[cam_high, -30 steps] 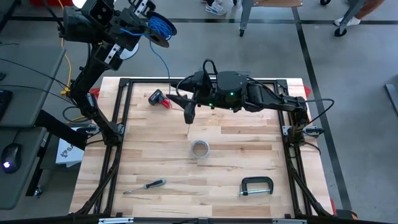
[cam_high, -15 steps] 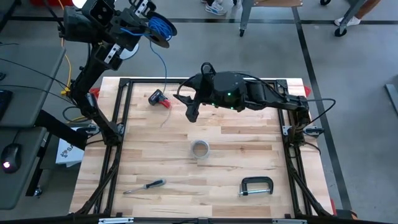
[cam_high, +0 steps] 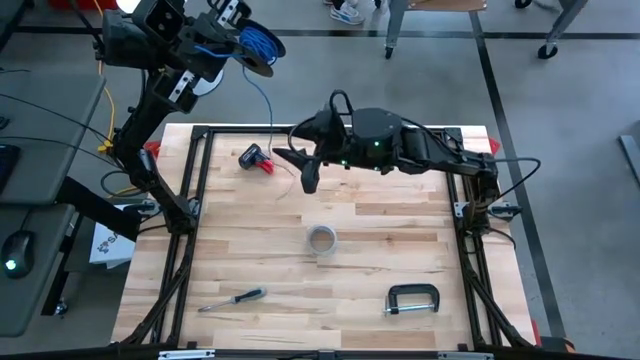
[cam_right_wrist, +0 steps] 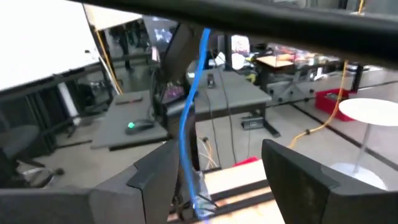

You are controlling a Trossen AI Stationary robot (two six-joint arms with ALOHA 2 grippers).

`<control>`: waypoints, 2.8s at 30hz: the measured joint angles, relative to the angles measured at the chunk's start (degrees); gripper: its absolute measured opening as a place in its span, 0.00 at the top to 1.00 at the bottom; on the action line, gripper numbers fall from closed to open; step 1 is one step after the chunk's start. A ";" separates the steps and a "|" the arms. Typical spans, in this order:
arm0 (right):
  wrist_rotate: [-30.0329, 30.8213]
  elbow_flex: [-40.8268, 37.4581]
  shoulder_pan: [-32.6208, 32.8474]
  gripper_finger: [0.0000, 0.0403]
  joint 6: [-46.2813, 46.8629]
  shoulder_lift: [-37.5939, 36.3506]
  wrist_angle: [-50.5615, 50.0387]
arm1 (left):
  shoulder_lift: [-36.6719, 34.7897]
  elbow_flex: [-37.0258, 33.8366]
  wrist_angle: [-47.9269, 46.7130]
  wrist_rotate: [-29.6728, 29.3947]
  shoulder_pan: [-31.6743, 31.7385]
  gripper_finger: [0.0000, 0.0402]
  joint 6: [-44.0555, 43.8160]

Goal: Coil cords
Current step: Coil the blue wire on the spool

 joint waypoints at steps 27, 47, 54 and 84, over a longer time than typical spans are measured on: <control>-4.61 0.00 -0.13 0.66 2.64 2.78 4.10 | 0.02 -0.02 -0.02 -0.86 -0.02 0.99 1.44; -5.75 0.00 0.59 0.66 -0.72 3.13 2.71 | 0.02 -0.01 -0.02 -0.94 -0.02 0.99 1.56; -5.29 0.00 0.84 0.84 -1.18 3.13 3.49 | 0.02 -0.02 -0.01 -0.92 0.00 0.99 1.47; 2.04 -0.04 6.68 1.00 -3.74 -5.10 -11.91 | -8.77 0.02 -35.84 -3.68 11.45 0.99 -7.72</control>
